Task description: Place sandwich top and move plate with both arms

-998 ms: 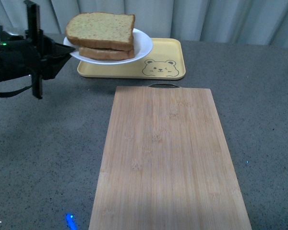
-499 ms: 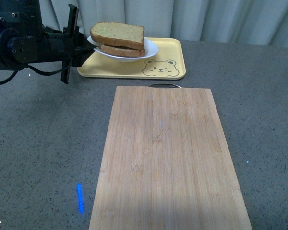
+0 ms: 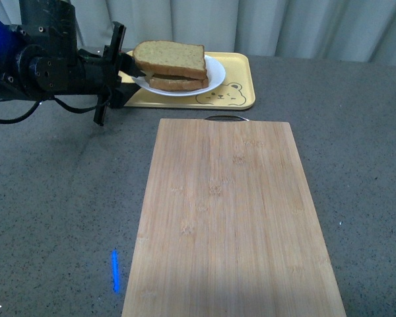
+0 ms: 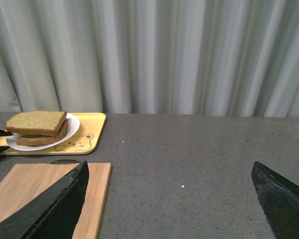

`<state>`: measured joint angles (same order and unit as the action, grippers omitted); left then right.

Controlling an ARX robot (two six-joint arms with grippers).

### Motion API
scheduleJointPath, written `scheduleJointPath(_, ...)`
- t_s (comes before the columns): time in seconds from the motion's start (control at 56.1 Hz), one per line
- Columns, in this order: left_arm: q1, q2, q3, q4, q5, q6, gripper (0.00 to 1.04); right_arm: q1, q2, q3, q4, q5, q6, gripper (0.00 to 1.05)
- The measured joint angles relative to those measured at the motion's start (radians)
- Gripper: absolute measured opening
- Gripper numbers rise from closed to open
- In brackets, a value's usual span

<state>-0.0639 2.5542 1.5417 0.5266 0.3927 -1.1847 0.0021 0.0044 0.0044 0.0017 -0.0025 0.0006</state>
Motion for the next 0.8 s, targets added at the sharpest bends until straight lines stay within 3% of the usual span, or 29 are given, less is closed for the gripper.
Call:
scheduleJointPath(0.178,0.009,-0.093,-0.126,0.043,-0.011,0.024,0.7,0.0,0.0,0.0,0.0,0.0,0.0,0.95)
scheduleJointPath(0.339,0.016,-0.243,-0.322,0.083,-0.04,0.074,1.0,0.0,0.0,0.0,0.0,0.0,0.0,0.95)
scheduleJointPath(0.41,0.003,-0.232,-0.447,0.447,-0.323,0.368,0.85,0.0,0.0,0.0,0.0,0.0,0.0,0.95)
scheduleJointPath(0.481,0.002,-0.25,-0.565,0.659,-0.421,0.613,0.74,0.0,0.0,0.0,0.0,0.0,0.0,0.95)
scheduleJointPath(0.588,0.008,-0.362,-0.744,0.84,-0.443,0.948,0.57,0.0,0.0,0.0,0.0,0.0,0.0,0.95)
scheduleJointPath(0.642,0.01,-0.429,-0.801,0.865,-0.442,1.02,0.48,0.0,0.0,0.0,0.0,0.0,0.0,0.95)
scheduleJointPath(0.713,0.01,-0.475,-0.821,0.873,-0.443,1.037,0.3,0.0,0.0,0.0,0.0,0.0,0.0,0.95)
scheduleJointPath(0.802,0.01,-0.473,-0.822,0.872,-0.443,1.035,0.16,0.0,0.0,0.0,0.0,0.0,0.0,0.95)
